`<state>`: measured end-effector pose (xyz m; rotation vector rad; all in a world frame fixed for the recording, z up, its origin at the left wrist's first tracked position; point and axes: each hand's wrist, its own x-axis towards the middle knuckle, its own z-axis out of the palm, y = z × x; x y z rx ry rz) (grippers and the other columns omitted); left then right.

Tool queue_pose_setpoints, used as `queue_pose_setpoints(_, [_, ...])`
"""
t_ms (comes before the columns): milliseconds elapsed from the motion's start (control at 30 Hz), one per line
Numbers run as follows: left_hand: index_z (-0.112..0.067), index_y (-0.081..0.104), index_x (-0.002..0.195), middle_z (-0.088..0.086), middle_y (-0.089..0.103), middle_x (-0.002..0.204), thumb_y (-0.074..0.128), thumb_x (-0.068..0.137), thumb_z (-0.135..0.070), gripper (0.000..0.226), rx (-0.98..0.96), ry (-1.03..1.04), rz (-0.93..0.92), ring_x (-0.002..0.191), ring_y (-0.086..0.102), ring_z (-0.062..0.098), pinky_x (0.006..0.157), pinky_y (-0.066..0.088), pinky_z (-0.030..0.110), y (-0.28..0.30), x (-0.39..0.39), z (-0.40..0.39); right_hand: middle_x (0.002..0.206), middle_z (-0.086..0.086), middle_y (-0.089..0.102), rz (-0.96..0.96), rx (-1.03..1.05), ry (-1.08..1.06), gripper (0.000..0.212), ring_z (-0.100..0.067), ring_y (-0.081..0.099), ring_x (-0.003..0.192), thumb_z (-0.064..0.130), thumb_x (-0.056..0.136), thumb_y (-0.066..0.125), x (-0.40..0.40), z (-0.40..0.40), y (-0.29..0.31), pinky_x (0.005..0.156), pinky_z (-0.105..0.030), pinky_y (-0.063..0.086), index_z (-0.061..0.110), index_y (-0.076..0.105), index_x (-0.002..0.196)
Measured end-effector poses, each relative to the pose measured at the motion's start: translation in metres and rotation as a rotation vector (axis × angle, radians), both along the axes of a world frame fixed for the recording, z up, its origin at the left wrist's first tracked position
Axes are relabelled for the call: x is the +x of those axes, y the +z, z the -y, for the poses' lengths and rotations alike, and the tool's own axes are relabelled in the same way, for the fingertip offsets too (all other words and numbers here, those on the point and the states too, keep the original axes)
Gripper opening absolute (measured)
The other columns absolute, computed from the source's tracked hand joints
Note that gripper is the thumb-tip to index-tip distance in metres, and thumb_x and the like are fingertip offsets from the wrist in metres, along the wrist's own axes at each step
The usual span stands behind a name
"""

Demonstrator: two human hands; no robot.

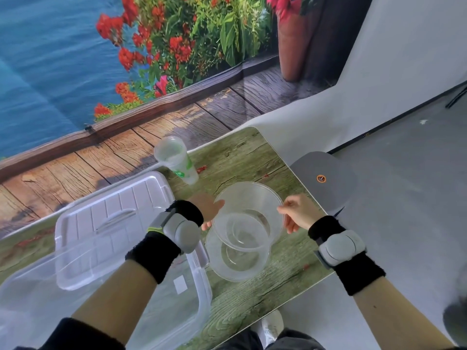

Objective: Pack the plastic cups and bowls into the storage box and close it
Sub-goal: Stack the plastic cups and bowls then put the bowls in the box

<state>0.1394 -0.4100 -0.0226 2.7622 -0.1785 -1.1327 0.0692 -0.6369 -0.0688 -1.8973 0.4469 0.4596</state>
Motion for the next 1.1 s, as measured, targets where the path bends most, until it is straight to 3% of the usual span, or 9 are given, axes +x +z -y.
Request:
queue_pose_setpoints(100, [-0.008,0.061,0.052,0.014,0.075,0.080,0.016,0.096,-0.047,0.073,0.023,-0.005,-0.026,0.057,0.059,0.014,0.095,0.047,0.030,0.001,0.000,0.000,0.043,-0.007,0.060,-0.022,0.008,0.066,0.023,-0.015,0.053,0.028,0.005,0.087,0.056,-0.003,0.003,0.000,0.032,-0.019,0.038,0.002,0.054,0.064])
queue_pose_setpoints(233, [-0.010,0.060,0.044,0.004,0.065,0.049,0.021,0.096,-0.045,0.073,-0.007,0.005,0.010,0.053,0.061,0.016,0.095,0.049,0.033,-0.003,-0.005,-0.007,0.050,-0.012,0.062,-0.041,0.014,0.124,0.019,-0.012,0.050,0.028,0.005,0.086,0.056,-0.006,0.003,0.001,0.033,-0.019,0.037,0.000,0.056,0.068])
queue_pose_setpoints(567, [-0.014,0.050,0.036,-0.007,0.050,0.023,0.023,0.096,-0.035,0.070,-0.130,0.080,0.180,0.048,0.057,0.012,0.082,0.047,0.024,0.002,-0.005,-0.022,0.038,-0.001,0.059,-0.109,0.148,0.195,0.018,-0.009,0.043,0.026,0.003,0.089,0.056,-0.003,0.001,-0.002,0.032,-0.018,0.034,-0.005,0.062,0.074])
queue_pose_setpoints(633, [-0.011,0.053,0.044,-0.006,0.051,0.024,0.026,0.096,-0.034,0.063,-0.172,0.171,0.156,0.044,0.058,0.010,0.069,0.050,0.022,0.001,-0.007,-0.021,0.039,-0.001,0.059,-0.166,0.102,0.229,0.018,-0.009,0.044,0.026,0.005,0.089,0.055,-0.004,-0.005,-0.007,0.033,-0.019,0.035,-0.005,0.063,0.075])
queue_pose_setpoints(700, [-0.009,0.054,0.053,-0.002,0.056,0.031,0.030,0.096,-0.034,0.055,-0.192,0.238,0.113,0.045,0.059,0.014,0.060,0.049,0.021,-0.001,-0.011,-0.019,0.042,-0.004,0.060,-0.187,0.030,0.226,0.019,-0.009,0.045,0.026,0.005,0.088,0.055,-0.007,-0.010,-0.013,0.033,-0.019,0.036,-0.003,0.061,0.073])
queue_pose_setpoints(833, [-0.008,0.056,0.050,0.005,0.062,0.054,0.030,0.094,-0.038,0.060,-0.130,0.206,0.025,0.058,0.060,0.022,0.085,0.048,0.029,-0.015,-0.021,-0.012,0.050,-0.016,0.060,-0.128,-0.144,0.132,0.025,-0.012,0.047,0.026,0.002,0.088,0.052,-0.009,-0.013,-0.019,0.030,-0.018,0.033,-0.002,0.057,0.065])
queue_pose_setpoints(967, [-0.007,0.051,0.058,0.008,0.054,0.061,0.034,0.095,-0.037,0.051,-0.081,0.134,-0.022,0.075,0.053,0.026,0.084,0.046,0.034,-0.030,-0.027,0.006,0.049,-0.017,0.060,-0.026,-0.290,0.040,0.026,-0.017,0.050,0.029,0.007,0.089,0.050,-0.006,-0.005,-0.025,0.034,-0.021,0.041,0.001,0.054,0.065])
queue_pose_setpoints(1033, [0.005,0.063,0.089,0.018,0.062,0.083,0.032,0.096,-0.035,0.051,-0.083,0.142,-0.037,0.082,0.053,0.027,0.087,0.045,0.035,-0.037,-0.028,0.014,0.047,-0.016,0.061,0.017,-0.313,-0.003,0.025,-0.020,0.050,0.030,0.008,0.089,0.050,-0.005,-0.001,-0.027,0.039,-0.025,0.046,0.002,0.052,0.065])
queue_pose_setpoints(1100, [0.007,0.054,0.117,0.022,0.062,0.109,0.032,0.096,-0.033,0.050,-0.092,0.185,-0.038,0.095,0.057,0.033,0.090,0.045,0.036,-0.044,-0.027,0.020,0.052,-0.017,0.064,0.032,-0.345,-0.015,0.023,-0.021,0.051,0.034,0.009,0.089,0.051,-0.004,0.001,-0.028,0.043,-0.027,0.049,0.003,0.052,0.067])
